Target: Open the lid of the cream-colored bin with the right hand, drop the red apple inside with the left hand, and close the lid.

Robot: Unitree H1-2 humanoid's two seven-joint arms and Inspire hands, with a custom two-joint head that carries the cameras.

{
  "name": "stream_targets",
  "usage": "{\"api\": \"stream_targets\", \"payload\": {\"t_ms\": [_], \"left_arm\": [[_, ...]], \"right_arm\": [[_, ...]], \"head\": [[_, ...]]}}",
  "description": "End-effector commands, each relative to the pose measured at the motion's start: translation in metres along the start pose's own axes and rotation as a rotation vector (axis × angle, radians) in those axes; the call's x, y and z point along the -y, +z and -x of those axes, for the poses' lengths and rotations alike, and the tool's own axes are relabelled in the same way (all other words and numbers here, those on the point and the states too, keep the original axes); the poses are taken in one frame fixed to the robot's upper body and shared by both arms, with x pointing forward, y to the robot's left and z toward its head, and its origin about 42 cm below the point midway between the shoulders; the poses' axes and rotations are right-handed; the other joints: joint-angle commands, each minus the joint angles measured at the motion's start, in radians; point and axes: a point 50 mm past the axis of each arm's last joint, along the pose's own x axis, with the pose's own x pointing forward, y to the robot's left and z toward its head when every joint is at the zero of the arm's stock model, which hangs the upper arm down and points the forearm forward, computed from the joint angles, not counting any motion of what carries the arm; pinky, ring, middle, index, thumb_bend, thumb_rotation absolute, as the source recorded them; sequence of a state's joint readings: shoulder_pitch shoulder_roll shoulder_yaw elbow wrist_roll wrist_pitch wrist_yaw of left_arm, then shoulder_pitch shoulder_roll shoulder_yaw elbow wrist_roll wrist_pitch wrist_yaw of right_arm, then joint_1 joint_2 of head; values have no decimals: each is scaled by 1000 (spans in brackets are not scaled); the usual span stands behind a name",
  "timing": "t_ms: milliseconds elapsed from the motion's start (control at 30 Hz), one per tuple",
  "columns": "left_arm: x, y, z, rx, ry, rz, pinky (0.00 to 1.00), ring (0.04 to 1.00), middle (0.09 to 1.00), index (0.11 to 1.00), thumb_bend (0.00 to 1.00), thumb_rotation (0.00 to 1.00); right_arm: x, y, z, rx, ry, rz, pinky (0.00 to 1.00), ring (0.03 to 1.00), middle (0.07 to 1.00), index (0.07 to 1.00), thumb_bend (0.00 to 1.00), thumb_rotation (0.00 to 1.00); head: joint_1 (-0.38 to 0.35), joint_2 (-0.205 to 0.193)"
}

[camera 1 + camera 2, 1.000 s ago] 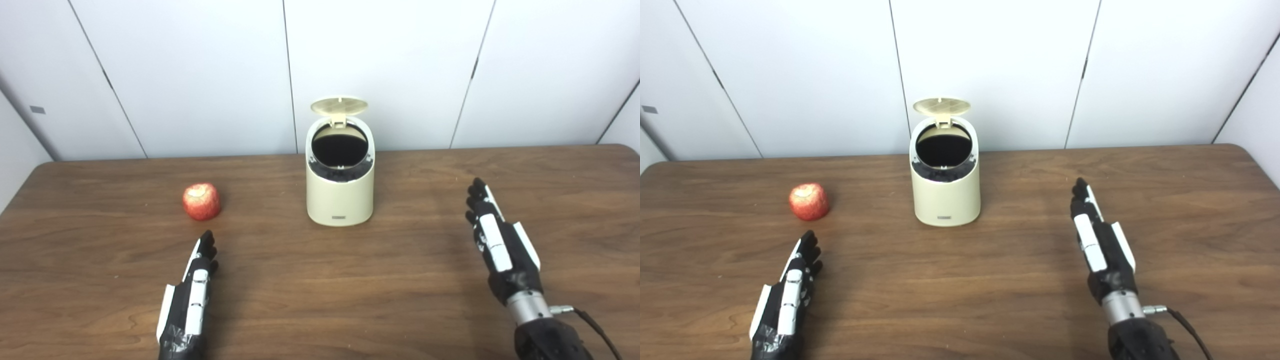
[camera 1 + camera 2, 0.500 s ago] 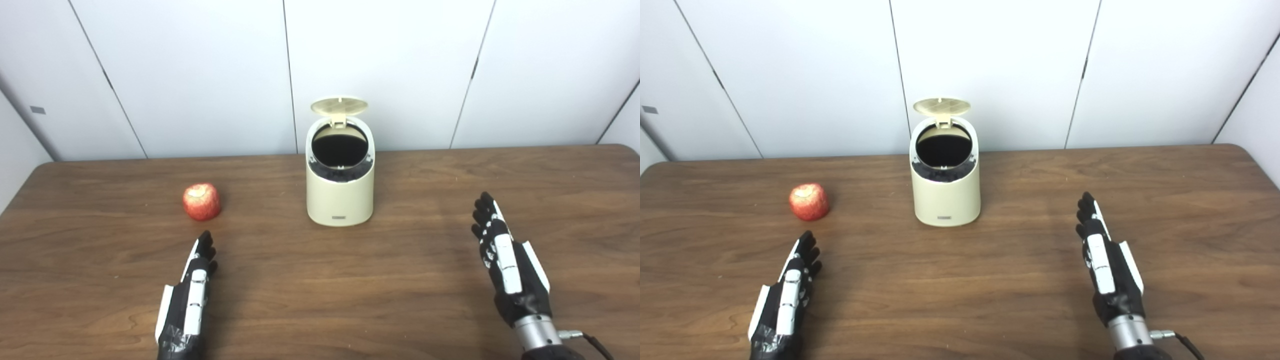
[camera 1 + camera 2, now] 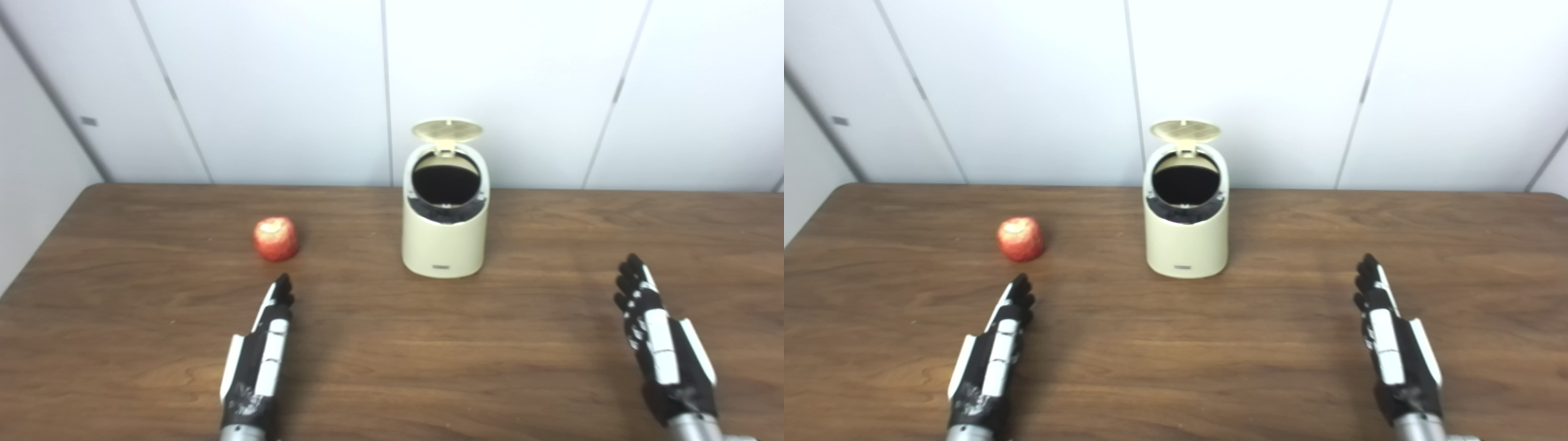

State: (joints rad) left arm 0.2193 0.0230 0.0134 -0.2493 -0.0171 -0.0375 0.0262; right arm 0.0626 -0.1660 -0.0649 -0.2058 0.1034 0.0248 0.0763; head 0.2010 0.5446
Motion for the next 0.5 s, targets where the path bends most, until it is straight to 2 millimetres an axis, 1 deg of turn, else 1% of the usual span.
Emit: {"api": "stream_targets", "payload": {"t_ms": [0,67,133,200,233,267,333,367,400,433,467], "left_arm": [[8,1,12,1,5,-2,1000,983,983,990,509,866],[11,0,12,-6,4,-25,1000,987,982,990,553,845],[13,-1,11,-6,9,-35,1000,993,983,990,579,823],[15,-2,10,-6,10,-37,1000,996,985,991,585,814],[16,-2,9,-7,7,-35,1000,993,987,994,582,812],[17,-3,10,-15,4,-39,1000,994,991,998,577,805],[18,-3,10,-26,-10,-37,1000,999,996,1000,595,788],[19,-1,11,-32,-5,-48,1000,1000,998,1000,603,747],[20,1,11,-27,3,-41,999,993,992,999,630,682],[20,3,11,-24,9,-36,1000,989,989,1000,659,586],[21,6,11,-8,17,-37,1000,987,988,1000,669,553]], "right_arm": [[7,12,-6,86,8,9,1000,1000,1000,1000,499,1000],[10,11,-7,79,7,14,1000,1000,1000,1000,513,1000],[12,12,-6,72,8,21,1000,1000,1000,1000,552,1000],[14,13,-6,70,9,19,1000,1000,1000,1000,565,1000],[14,14,-5,69,8,15,1000,1000,1000,1000,569,1000],[15,15,-5,67,7,11,1000,1000,1000,1000,578,1000],[15,16,-6,65,6,3,996,1000,994,996,605,1000],[15,16,-6,65,4,1,980,994,988,991,614,1000],[15,17,-6,64,2,2,960,984,979,982,635,1000],[14,17,-6,64,1,3,932,971,967,969,659,1000],[14,17,-6,58,-11,-1,922,967,964,965,667,1000]], "head": [[51,-5],[72,-8],[88,-12],[111,-17],[111,-17],[131,-21],[145,-25],[157,-30],[157,-30],[161,-31],[161,-31]]}}
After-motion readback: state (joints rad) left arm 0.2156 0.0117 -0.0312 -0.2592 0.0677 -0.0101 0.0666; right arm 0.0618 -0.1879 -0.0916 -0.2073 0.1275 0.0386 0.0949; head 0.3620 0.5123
